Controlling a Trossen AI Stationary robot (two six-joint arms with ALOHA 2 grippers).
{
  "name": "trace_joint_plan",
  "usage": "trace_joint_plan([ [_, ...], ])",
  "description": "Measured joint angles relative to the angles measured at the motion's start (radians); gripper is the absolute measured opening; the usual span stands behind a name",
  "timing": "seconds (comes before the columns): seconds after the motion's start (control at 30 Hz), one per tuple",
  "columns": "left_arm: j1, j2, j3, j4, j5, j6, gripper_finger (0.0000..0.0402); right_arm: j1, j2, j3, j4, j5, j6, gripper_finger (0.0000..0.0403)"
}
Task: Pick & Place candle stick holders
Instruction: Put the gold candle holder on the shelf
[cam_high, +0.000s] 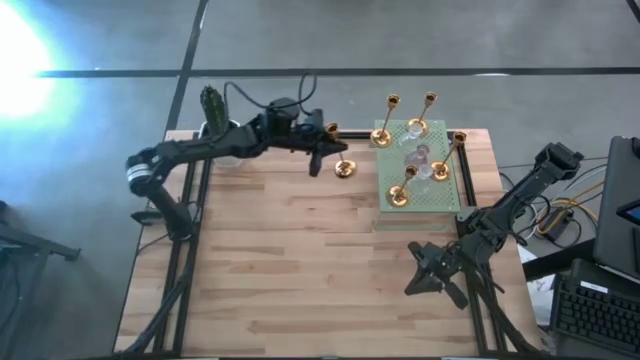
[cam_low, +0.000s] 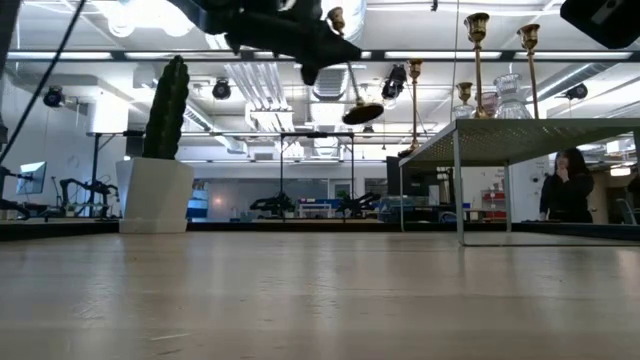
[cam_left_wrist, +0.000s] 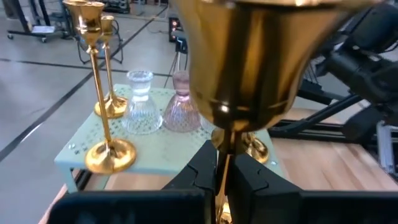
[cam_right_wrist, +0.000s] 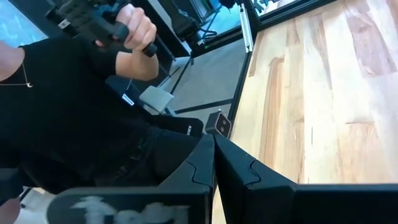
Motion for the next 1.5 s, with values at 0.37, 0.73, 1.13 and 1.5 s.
trace_joint_plan([
  [0.37,-0.016,0.26,0.318,-0.087,0.025,0.061,0.0016,0.0,0.0,0.0,-0.008,0.001,0.0,0.0008],
  [0.73,-0.041,0.395,0.499,-0.127,0.024,0.122,0.0016,0.0,0.0,0.0,-0.016,0.001,-0.014,0.0008],
  [1.13,-0.054,0.532,0.738,-0.234,0.025,0.177,0.0016,0.0,0.0,0.0,-0.022,0.001,-0.014,0.0008],
  [1.5,-0.055,0.658,0.903,-0.361,0.023,0.222,0.0016,0.0,0.0,0.0,-0.021,-0.001,-0.009,0.0008],
])
